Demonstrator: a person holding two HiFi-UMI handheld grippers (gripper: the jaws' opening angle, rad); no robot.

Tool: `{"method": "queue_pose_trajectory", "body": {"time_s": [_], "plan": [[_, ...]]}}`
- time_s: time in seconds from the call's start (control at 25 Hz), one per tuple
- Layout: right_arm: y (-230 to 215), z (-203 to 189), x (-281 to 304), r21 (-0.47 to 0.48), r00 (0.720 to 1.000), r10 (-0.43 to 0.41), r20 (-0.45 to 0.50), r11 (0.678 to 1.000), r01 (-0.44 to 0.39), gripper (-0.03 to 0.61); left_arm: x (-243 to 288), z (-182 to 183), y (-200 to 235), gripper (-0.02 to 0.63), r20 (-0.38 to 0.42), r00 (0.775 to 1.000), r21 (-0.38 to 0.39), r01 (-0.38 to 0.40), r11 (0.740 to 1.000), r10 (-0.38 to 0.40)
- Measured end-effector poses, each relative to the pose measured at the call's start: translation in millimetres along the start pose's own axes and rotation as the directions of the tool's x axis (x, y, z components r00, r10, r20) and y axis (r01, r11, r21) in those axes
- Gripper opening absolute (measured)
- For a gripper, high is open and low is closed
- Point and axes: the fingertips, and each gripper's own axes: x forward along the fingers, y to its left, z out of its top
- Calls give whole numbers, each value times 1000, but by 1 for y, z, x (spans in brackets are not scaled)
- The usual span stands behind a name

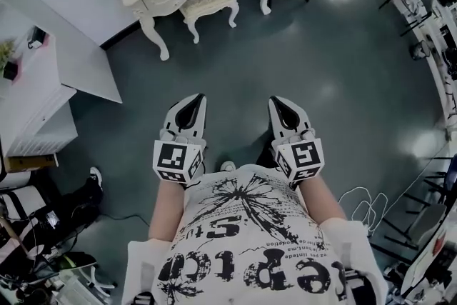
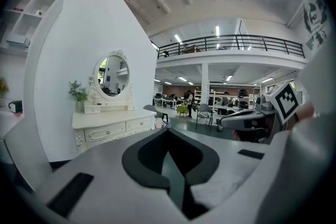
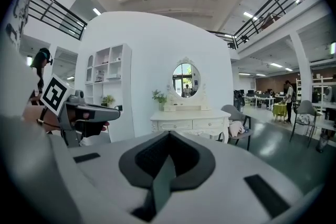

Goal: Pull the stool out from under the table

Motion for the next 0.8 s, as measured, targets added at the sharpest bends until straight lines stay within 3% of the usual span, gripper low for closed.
{"method": "queue_pose_trajectory", "body": {"time_s": [0.24, 0.48, 0.64, 0.8], "plan": [[-68, 9, 39, -5, 997, 75, 4, 997, -75, 15, 63, 8, -2, 17, -23, 996, -12, -88, 996, 87], [-179, 29, 97, -4, 985, 173, -14, 985, -173, 15, 176, 32, -7, 17, -39, 982, -35, -189, 981, 187], [-262, 37, 132, 15, 978, 203, -54, 979, -202, 15, 257, 52, -28, 17, -34, 980, -38, -200, 979, 198], [-316, 42, 173, -5, 964, 248, -99, 968, -249, 15, 318, 58, -40, 17, -52, 974, -10, -222, 975, 221]]}}
